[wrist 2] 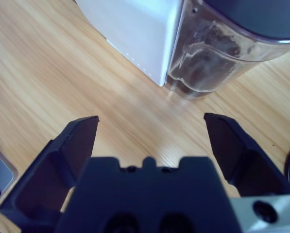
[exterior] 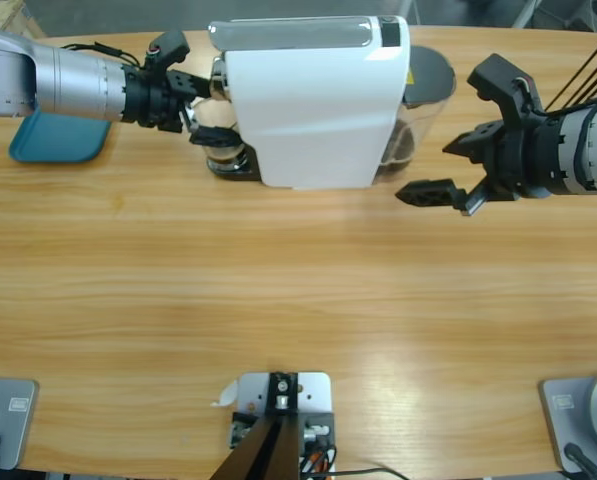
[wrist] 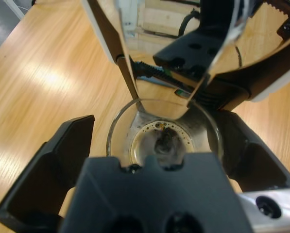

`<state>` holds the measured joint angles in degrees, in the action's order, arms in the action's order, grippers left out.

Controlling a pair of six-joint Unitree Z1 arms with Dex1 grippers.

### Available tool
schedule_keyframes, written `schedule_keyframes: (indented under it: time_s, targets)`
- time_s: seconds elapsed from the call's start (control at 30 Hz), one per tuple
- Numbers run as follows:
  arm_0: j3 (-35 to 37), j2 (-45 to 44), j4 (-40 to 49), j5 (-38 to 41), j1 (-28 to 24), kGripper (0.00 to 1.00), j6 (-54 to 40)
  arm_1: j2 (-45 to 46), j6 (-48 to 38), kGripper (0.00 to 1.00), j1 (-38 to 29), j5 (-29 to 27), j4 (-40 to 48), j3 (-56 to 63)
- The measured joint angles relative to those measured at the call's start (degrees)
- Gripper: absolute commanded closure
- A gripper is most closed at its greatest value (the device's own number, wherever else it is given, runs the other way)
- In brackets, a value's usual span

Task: Pour coffee

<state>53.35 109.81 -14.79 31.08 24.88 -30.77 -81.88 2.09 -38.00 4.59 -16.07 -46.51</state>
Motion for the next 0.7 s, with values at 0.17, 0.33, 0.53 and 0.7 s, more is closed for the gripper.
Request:
schedule_keyframes:
  time_s: [0.17,0.33,0.53,0.7]
  targets:
    - [0.0,0.0,0.0,0.0,0.0,0.147,0.5,-0.3,0.0,0.0,0.0,0.1,0.0,0.0]
    - [0.0,0.0,0.0,0.0,0.1,0.014,2.0,-0.3,0.0,0.0,0.3,0.1,0.0,0.0]
    - [-0.2,0.0,-0.1,0.0,0.2,0.009,2.0,-0.3,0.0,0.0,0.8,0.1,0.0,0.1]
    - [-0.9,0.0,-0.2,0.0,0.2,0.009,2.0,-0.3,0.0,0.0,0.9,0.1,0.0,0.1]
